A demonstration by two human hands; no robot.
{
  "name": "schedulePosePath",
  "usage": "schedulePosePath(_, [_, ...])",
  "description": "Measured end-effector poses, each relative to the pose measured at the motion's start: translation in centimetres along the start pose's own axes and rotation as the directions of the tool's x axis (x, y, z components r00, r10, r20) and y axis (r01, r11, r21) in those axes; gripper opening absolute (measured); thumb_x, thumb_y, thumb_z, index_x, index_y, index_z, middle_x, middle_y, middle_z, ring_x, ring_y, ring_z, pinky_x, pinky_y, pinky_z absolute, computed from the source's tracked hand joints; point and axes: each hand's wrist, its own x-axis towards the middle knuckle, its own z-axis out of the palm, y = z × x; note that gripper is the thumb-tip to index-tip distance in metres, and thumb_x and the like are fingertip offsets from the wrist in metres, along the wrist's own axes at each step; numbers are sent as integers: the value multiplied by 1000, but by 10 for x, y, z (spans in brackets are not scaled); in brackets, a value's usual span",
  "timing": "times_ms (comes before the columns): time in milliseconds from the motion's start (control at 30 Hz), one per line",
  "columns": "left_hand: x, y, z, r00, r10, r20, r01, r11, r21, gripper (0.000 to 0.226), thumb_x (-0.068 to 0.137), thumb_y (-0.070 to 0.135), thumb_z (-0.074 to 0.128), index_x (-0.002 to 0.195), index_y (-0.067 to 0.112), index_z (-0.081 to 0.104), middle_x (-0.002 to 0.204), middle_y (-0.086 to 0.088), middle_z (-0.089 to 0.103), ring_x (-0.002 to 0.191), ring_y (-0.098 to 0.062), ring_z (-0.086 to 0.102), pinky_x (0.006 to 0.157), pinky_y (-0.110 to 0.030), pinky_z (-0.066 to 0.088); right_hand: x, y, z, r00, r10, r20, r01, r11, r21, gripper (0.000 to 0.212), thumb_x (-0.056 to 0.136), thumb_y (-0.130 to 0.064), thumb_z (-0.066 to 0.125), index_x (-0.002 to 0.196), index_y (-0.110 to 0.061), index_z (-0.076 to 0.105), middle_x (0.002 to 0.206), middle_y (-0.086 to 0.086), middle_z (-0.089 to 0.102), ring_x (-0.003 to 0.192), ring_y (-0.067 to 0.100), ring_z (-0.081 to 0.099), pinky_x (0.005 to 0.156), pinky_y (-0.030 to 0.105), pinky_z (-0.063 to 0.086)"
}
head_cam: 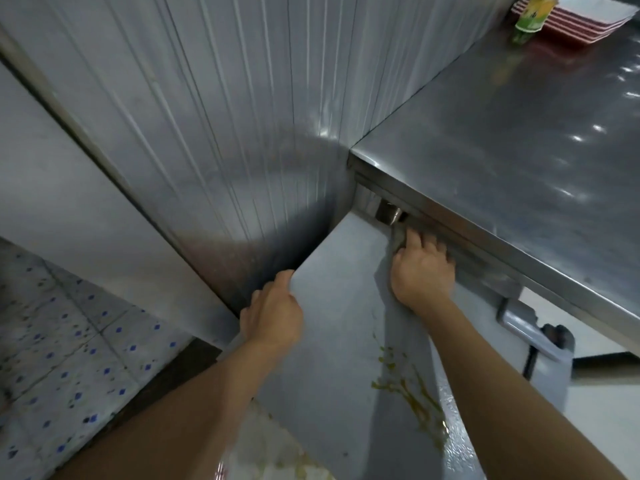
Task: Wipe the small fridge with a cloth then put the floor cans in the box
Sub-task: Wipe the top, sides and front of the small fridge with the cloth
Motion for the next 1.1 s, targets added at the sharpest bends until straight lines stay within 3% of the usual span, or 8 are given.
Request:
schedulePosePath(233, [2, -3, 6, 1000, 17, -16, -16, 998, 61, 44, 96, 14, 25, 136, 32, 30, 131, -3, 47, 118, -27, 40, 95, -42, 31, -20, 29, -7, 993, 117, -31, -117, 993, -28, 46, 92, -25, 35, 136, -12, 37, 135, 20, 44, 123, 39, 39, 106, 49, 29])
schedulePosePath(367, [4, -3, 9, 999, 18, -42, -14, 996, 90, 45, 95, 14, 25, 136, 32, 30, 131, -3, 47, 119, -27, 39, 94, -43, 27, -10, 3, 1, 996, -57, -63, 58, 998, 15, 50, 94, -23, 32, 144, -15, 31, 147, 12, 37, 134, 33, 30, 113, 46, 17])
schedulePosePath(533, [3, -4, 2, 998, 26, 61, -30, 998, 62, 48, 97, 18, 23, 142, 33, 22, 139, -5, 41, 126, -29, 34, 99, -44, 26, -56, -6, 7, 962, -272, -16, 272, 962, 36, 56, 96, -21, 29, 150, -21, 16, 158, -1, 12, 146, 18, 3, 115, 32, -5])
schedulePosePath(767, [-42, -33, -6, 996, -24, 87, 9, 985, 172, 63, 96, 33, 33, 146, 38, -4, 151, -3, 18, 133, -32, 21, 109, -53, 21, -132, -4, 4, 751, -640, 164, 632, 768, 104, 58, 93, -34, 13, 150, -26, 12, 158, -8, 7, 142, 10, -12, 114, 33, -9])
schedulePosePath(833, [-49, -45, -3, 997, -10, 77, 0, 991, 131, 63, 96, 35, 35, 146, 41, -4, 151, -1, 17, 133, -31, 20, 108, -55, 22, -103, 7, 1, 812, -571, 121, 569, 821, 57, 54, 96, -31, 21, 150, -27, 15, 158, -7, 9, 145, 10, -3, 117, 35, -3])
schedulePosePath(933, [-48, -56, 2, 999, 11, 38, -15, 993, 113, 62, 96, 37, 35, 145, 42, -2, 150, 1, 17, 132, -30, 20, 107, -51, 26, -60, 8, 0, 945, -320, 68, 320, 947, 12, 53, 99, -28, 27, 150, -23, 15, 159, -3, 9, 146, 16, 2, 118, 40, 5])
schedulePosePath(1033, [-45, -57, 4, 999, 32, 29, -34, 995, 90, 62, 96, 36, 37, 146, 40, 1, 149, -1, 20, 130, -30, 21, 105, -44, 28, -66, -7, 3, 966, -257, 30, 257, 966, 15, 54, 98, -26, 31, 150, -23, 16, 159, -2, 12, 146, 19, 4, 118, 41, 7])
schedulePosePath(1100, [-45, -56, 1, 997, 37, 63, -40, 998, 43, 63, 95, 33, 39, 146, 39, 3, 149, -2, 19, 130, -30, 20, 106, -44, 26, -104, -18, 7, 929, -367, 53, 365, 930, 46, 55, 96, -25, 32, 149, -24, 20, 158, -4, 15, 146, 18, 5, 117, 38, 5])
